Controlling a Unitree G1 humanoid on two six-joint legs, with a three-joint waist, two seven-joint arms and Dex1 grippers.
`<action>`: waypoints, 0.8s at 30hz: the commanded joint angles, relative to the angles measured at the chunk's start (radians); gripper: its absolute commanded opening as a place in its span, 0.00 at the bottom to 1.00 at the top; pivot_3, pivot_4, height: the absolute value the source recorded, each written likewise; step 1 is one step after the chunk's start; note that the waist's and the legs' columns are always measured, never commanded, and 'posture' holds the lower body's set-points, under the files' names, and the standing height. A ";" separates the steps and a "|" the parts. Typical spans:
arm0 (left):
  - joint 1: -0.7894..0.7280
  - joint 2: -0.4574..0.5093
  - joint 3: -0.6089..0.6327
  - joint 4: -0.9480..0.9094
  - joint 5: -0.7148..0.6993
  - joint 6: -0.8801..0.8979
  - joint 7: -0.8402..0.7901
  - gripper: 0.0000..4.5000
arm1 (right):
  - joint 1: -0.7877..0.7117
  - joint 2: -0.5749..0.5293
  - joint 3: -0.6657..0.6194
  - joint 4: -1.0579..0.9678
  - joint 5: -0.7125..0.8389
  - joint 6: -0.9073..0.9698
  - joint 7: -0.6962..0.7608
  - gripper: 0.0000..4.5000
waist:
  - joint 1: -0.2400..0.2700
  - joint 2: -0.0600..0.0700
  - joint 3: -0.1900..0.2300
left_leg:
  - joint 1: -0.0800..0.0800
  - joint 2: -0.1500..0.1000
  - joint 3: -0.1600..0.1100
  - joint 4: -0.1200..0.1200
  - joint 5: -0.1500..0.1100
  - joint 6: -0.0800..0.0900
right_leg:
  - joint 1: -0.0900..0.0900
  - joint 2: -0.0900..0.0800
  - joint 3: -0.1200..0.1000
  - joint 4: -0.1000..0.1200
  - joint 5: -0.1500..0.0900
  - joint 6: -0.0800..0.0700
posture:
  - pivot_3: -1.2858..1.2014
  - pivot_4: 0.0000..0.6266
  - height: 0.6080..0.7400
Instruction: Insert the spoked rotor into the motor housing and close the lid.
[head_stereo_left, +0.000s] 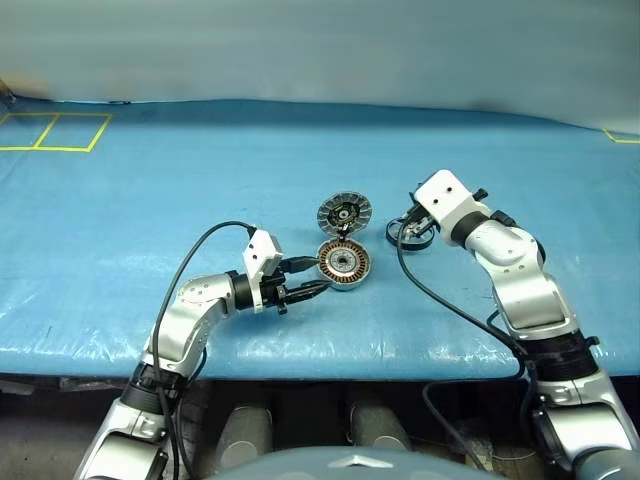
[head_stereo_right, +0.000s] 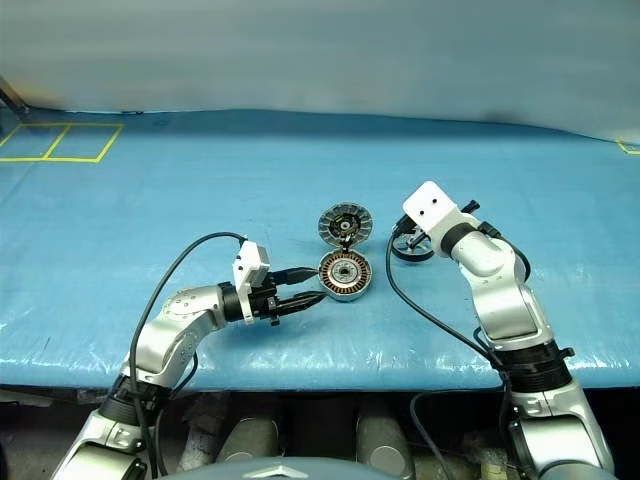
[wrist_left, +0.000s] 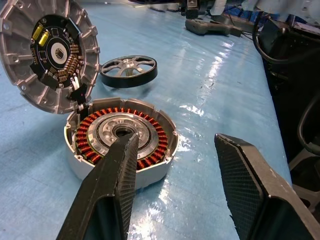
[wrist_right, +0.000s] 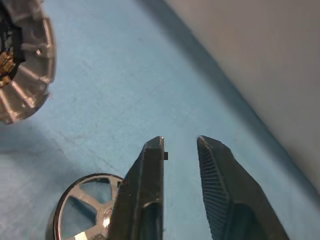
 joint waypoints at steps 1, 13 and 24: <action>-0.004 -0.015 -0.008 -0.065 -0.019 0.002 0.007 0.58 | -0.058 -0.040 0.019 0.037 0.017 -0.021 0.114 0.51 | 0.001 0.000 0.000 | 0.000 0.000 0.000 0.000 0.000 0.000 | 0.000 0.000 0.000 0.000 0.000 0.000 | 0.52 0.24 1.00; -0.004 -0.014 -0.088 -0.082 0.110 -0.073 0.056 0.58 | -0.179 -0.090 0.053 0.256 0.014 0.001 0.281 0.80 | 0.002 0.000 0.001 | 0.000 0.000 0.000 0.001 0.000 0.000 | 0.000 -0.001 0.000 0.000 0.000 0.000 | 0.52 0.24 1.00; -0.017 -0.006 -0.078 -0.064 0.132 -0.145 0.061 0.58 | -0.173 -0.066 0.065 0.352 0.017 0.045 0.298 0.80 | 0.002 0.000 0.001 | 0.000 0.000 0.000 0.001 0.000 0.000 | 0.000 -0.001 0.000 0.000 0.000 0.000 | 0.52 0.24 1.00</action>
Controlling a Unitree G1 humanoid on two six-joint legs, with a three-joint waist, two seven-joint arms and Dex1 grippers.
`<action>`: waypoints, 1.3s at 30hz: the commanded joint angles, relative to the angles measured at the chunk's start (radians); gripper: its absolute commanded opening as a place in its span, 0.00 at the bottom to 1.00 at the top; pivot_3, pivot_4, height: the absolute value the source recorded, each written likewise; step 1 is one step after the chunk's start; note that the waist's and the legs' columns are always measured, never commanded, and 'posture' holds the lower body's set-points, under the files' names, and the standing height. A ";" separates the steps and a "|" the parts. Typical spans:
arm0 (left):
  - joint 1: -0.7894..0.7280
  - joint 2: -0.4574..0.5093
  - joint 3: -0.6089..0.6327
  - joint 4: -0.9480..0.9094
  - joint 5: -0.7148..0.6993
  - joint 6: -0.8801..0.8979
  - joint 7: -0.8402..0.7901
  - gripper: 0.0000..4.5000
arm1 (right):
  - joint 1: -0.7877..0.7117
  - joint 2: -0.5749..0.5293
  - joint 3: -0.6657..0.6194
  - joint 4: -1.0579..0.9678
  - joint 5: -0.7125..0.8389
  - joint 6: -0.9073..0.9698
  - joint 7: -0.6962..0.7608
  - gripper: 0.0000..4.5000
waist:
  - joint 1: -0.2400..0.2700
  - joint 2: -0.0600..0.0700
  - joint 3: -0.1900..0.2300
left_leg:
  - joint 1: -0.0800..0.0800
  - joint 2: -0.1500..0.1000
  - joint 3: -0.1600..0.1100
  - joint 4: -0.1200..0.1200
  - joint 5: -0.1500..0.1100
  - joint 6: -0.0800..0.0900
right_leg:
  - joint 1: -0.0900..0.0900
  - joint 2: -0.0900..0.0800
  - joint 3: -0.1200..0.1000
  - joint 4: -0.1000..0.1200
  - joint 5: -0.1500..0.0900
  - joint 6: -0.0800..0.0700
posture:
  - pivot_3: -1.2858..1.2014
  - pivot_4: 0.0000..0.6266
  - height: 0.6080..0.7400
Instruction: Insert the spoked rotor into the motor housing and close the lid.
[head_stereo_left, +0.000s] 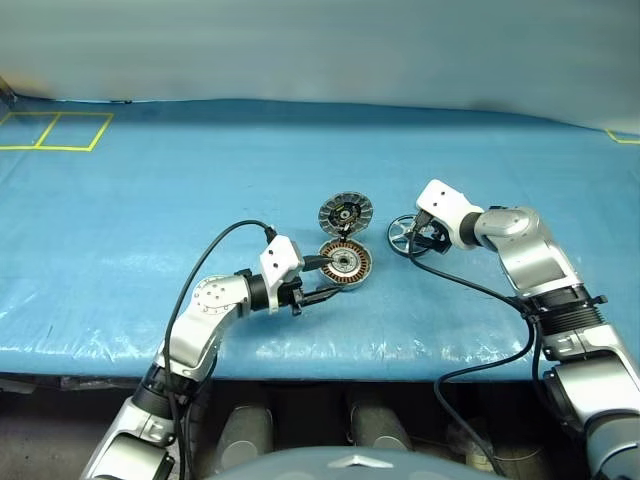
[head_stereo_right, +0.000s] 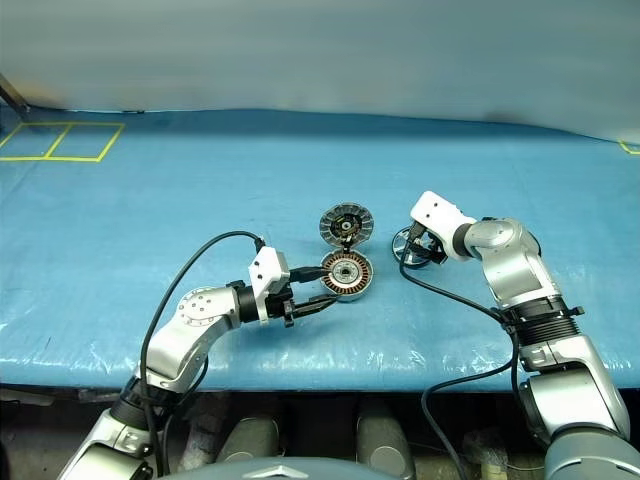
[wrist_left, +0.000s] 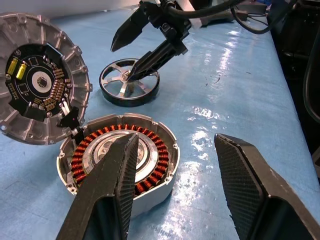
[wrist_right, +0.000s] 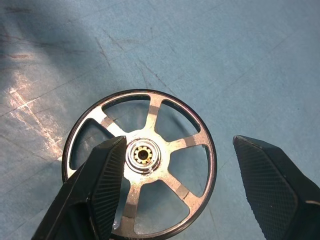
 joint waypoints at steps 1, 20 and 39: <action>-0.015 -0.003 0.010 -0.025 -0.008 -0.027 -0.003 0.58 | 0.009 0.000 -0.007 -0.018 0.003 0.024 0.013 0.80 | 0.000 0.000 0.000 | 0.000 0.000 0.000 0.000 0.000 0.000 | 0.000 0.000 0.000 0.000 0.000 0.000 | 0.52 0.24 1.00; -0.014 -0.011 -0.008 0.014 0.004 -0.040 -0.014 0.58 | 0.069 -0.020 -0.015 -0.108 0.008 0.050 0.020 0.80 | 0.000 0.001 0.001 | 0.000 0.000 0.000 0.000 0.000 0.000 | 0.000 0.000 0.000 0.000 0.000 0.001 | 0.52 0.24 1.00; -0.008 -0.008 0.000 0.045 0.016 -0.056 -0.025 0.58 | 0.124 0.010 0.034 -0.097 -0.012 0.042 0.005 0.39 | 0.000 0.000 0.000 | 0.001 0.000 0.000 0.001 0.000 0.000 | 0.002 0.000 0.000 0.000 0.000 0.001 | 0.52 0.24 1.00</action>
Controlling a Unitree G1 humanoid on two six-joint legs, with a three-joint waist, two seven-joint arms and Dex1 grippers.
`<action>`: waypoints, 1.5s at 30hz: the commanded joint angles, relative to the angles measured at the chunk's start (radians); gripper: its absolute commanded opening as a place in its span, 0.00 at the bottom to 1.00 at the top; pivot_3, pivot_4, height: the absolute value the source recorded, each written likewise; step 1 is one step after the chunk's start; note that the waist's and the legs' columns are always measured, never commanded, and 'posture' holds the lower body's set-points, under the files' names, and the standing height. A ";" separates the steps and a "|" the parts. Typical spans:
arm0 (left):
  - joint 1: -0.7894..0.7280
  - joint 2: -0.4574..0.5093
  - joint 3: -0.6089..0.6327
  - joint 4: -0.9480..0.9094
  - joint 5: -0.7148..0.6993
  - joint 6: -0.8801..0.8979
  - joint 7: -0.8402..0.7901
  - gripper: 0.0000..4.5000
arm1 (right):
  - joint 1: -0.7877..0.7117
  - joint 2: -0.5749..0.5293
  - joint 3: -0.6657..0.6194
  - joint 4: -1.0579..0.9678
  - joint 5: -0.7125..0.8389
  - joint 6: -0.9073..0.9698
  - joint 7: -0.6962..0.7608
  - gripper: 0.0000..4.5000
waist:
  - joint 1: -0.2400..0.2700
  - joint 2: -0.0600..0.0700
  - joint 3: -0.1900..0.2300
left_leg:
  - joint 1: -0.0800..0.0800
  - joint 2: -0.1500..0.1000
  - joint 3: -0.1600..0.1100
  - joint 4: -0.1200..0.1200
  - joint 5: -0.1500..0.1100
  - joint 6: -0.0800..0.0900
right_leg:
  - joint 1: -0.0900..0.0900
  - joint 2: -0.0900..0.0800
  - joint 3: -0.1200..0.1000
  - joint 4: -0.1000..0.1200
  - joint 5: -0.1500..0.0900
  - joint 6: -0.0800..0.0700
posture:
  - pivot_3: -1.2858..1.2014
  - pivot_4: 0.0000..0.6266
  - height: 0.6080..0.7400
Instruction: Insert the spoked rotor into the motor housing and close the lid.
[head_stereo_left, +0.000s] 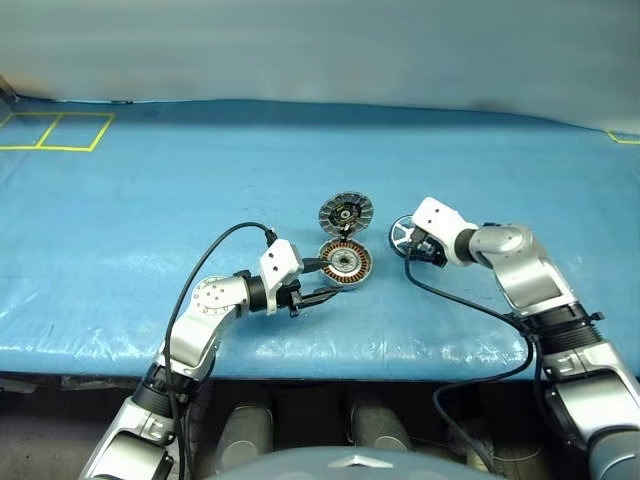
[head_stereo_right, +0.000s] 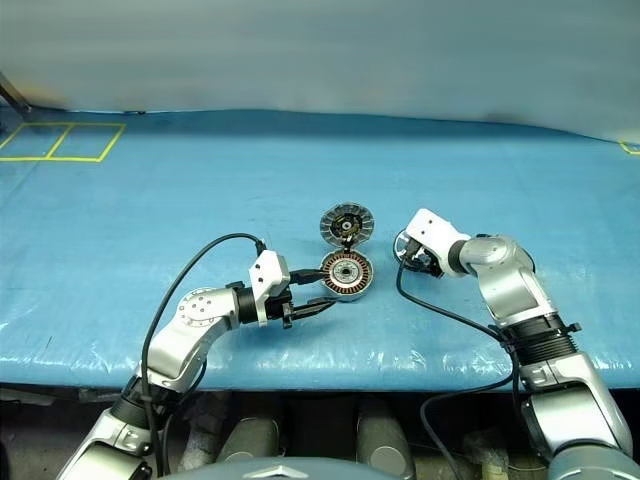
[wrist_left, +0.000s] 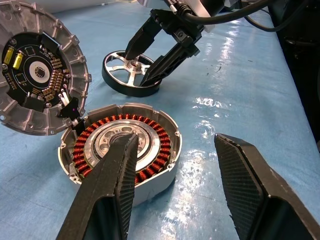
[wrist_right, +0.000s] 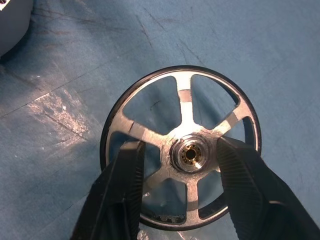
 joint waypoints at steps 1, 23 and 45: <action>-0.007 -0.003 0.004 0.003 -0.001 -0.029 -0.002 0.58 | 0.030 0.007 0.022 -0.002 -0.005 -0.001 0.015 0.37 | -0.001 -0.001 -0.001 | 0.001 0.000 0.000 0.000 0.000 0.000 | 0.001 0.000 0.000 0.000 0.000 0.000 | 0.52 0.24 1.00; 0.056 0.049 0.124 -0.028 -0.074 -0.045 -0.006 0.58 | 0.502 0.219 -0.346 -0.708 0.318 0.110 -0.161 0.37 | -0.001 0.000 0.000 | 0.000 0.000 0.000 0.000 0.000 0.000 | 0.000 0.000 0.000 0.001 0.000 0.000 | 0.52 0.24 1.00; 0.068 0.100 0.119 -0.066 -0.117 0.011 -0.036 0.58 | 0.384 0.238 -0.204 -0.620 0.433 0.085 -0.143 0.37 | 0.000 0.000 0.000 | -0.001 0.000 0.000 -0.001 0.000 0.000 | -0.001 0.000 0.000 0.000 0.000 0.000 | 0.52 0.24 1.00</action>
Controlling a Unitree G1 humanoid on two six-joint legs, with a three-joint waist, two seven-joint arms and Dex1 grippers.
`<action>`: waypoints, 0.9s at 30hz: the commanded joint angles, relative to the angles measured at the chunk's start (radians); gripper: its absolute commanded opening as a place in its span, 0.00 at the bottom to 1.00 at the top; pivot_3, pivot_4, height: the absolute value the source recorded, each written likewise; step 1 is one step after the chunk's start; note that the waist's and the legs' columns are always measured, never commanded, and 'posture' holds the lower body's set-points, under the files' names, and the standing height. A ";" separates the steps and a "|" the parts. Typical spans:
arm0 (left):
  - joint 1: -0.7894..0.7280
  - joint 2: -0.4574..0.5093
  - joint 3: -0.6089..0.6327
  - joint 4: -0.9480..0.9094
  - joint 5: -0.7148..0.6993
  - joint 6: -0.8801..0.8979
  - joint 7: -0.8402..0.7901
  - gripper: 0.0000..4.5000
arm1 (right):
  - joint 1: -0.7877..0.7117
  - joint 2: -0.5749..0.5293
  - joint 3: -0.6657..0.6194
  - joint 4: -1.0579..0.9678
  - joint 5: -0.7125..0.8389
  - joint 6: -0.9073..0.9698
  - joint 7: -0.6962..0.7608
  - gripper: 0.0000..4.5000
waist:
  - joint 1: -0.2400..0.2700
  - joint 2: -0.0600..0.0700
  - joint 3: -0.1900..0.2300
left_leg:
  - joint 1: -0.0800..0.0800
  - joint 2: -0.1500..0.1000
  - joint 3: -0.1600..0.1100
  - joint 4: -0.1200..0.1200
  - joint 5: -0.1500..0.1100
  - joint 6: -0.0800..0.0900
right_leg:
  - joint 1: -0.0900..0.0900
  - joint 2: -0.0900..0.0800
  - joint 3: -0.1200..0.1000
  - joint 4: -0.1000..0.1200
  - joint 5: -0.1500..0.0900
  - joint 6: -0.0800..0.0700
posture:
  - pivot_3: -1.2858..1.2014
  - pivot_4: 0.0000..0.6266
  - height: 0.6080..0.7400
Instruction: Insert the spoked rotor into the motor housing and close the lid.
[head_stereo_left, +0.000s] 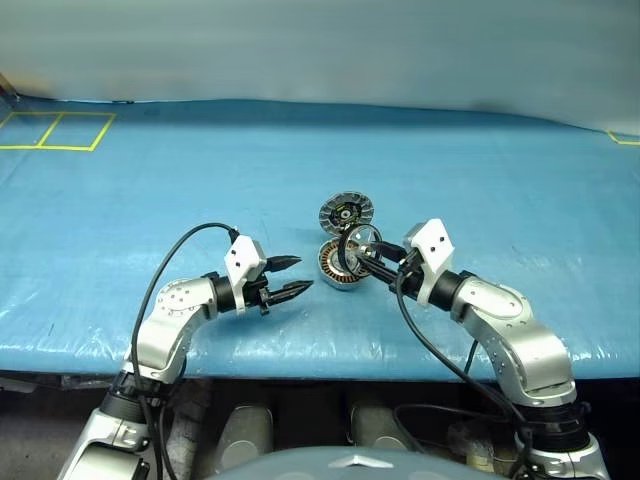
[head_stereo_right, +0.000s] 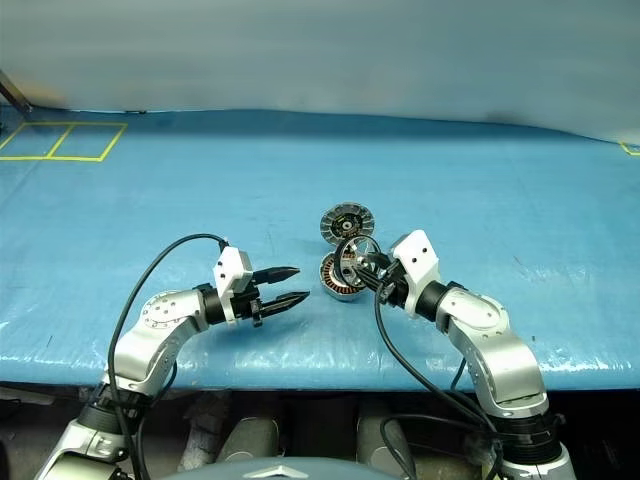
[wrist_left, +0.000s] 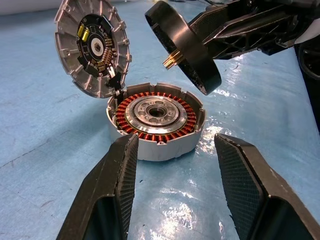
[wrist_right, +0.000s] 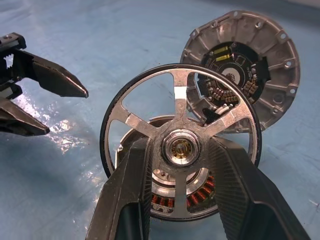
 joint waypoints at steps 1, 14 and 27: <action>0.008 0.003 0.004 -0.064 -0.006 0.002 0.007 0.58 | -0.026 -0.018 0.006 -0.024 0.021 -0.029 0.023 0.37 | 0.000 0.000 0.000 | 0.000 0.000 0.000 0.000 0.000 0.000 | 0.000 0.000 0.000 0.000 0.000 0.000 | 0.52 0.24 1.00; -0.004 -0.006 0.002 -0.063 -0.011 0.013 0.011 0.58 | -0.078 -0.034 0.038 0.051 0.013 -0.045 0.025 0.37 | 0.000 0.000 0.000 | 0.000 0.000 0.000 0.000 0.000 0.000 | 0.000 0.000 0.000 0.000 0.000 0.000 | 0.52 0.24 1.00; -0.018 -0.011 -0.001 -0.066 -0.013 0.019 0.005 0.58 | -0.088 -0.044 0.068 0.084 -0.006 -0.053 0.028 0.37 | 0.000 0.000 0.000 | 0.000 0.000 0.000 0.000 0.000 0.000 | 0.000 0.000 0.000 0.000 0.000 0.000 | 0.52 0.24 1.00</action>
